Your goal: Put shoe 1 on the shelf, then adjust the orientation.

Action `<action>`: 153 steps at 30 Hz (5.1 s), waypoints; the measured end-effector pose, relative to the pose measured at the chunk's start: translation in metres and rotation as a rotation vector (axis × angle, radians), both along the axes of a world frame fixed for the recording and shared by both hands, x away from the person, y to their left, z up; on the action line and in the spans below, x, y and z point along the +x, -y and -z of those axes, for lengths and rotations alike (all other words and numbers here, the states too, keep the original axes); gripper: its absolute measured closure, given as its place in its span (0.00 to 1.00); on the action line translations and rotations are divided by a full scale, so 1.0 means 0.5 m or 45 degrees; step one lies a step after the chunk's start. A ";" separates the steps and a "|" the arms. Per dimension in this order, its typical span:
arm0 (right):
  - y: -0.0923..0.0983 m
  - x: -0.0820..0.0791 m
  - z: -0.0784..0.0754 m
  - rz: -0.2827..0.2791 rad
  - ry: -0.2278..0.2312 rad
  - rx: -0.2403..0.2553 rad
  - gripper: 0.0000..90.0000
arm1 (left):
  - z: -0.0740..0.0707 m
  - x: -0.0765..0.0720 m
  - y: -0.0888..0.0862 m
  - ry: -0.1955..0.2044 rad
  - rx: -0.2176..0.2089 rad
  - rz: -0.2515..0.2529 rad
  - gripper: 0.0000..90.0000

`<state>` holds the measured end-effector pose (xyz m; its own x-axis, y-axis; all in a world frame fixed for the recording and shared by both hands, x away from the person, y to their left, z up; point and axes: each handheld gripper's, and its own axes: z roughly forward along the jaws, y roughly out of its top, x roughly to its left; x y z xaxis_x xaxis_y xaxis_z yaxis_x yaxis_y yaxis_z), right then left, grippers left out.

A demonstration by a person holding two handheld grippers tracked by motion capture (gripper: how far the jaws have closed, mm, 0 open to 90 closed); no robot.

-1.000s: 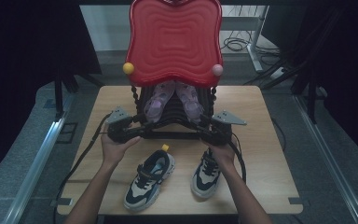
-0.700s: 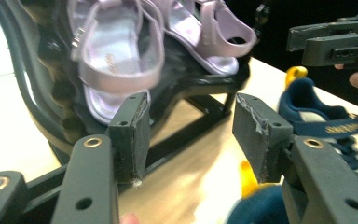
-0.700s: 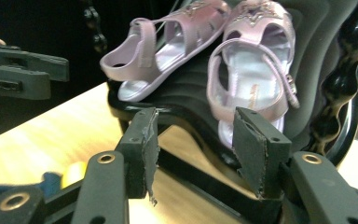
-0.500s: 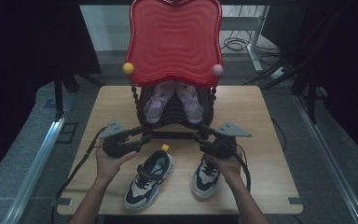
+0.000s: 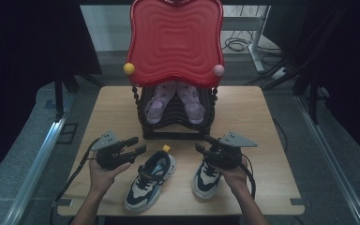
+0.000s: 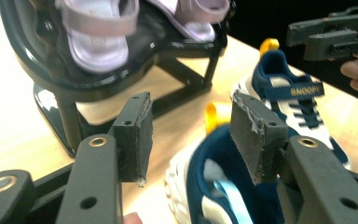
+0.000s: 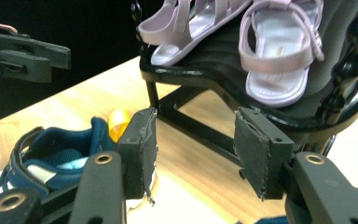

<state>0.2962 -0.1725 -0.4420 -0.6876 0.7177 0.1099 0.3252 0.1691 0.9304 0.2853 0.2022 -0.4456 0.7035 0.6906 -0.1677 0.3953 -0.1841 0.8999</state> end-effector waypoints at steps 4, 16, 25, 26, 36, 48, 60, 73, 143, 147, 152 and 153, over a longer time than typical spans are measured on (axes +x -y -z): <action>0.001 -0.009 0.007 -0.017 -0.023 -0.006 0.55 | 0.006 -0.017 -0.006 -0.030 -0.035 0.029 0.56; -0.010 -0.024 0.009 -0.069 -0.024 -0.028 0.54 | 0.032 -0.054 -0.029 -0.096 0.042 0.051 0.57; -0.007 -0.033 0.006 -0.063 -0.022 -0.025 0.54 | 0.035 -0.061 -0.020 -0.134 -0.006 0.144 0.90; -0.009 -0.034 0.005 -0.063 -0.014 -0.031 0.54 | 0.036 -0.062 -0.019 -0.142 -0.006 0.157 0.92; -0.012 -0.031 0.008 -0.053 -0.025 -0.038 0.54 | 0.049 -0.083 -0.004 -0.213 0.035 0.254 1.00; -0.003 -0.028 0.011 -0.002 0.002 -0.025 0.54 | 0.074 -0.101 0.024 -0.295 0.059 0.343 1.00; 0.003 -0.025 0.018 0.030 -0.009 -0.029 0.54 | 0.114 -0.113 0.060 -0.409 0.091 0.426 1.00; -0.003 -0.029 0.019 0.055 0.017 -0.037 0.54 | 0.134 -0.126 0.079 -0.471 0.173 0.449 1.00; -0.005 -0.019 0.036 0.065 -0.015 -0.049 0.54 | 0.144 -0.042 -0.078 -0.512 0.254 0.138 1.00; -0.003 -0.019 0.036 0.065 -0.016 -0.047 0.54 | 0.145 -0.032 -0.077 -0.514 0.264 0.126 1.00; -0.004 -0.018 0.037 0.064 -0.019 -0.046 0.54 | 0.144 -0.016 -0.074 -0.515 0.281 0.109 1.00; -0.004 -0.018 0.037 0.064 -0.019 -0.046 0.54 | 0.144 -0.013 -0.075 -0.516 0.282 0.108 1.00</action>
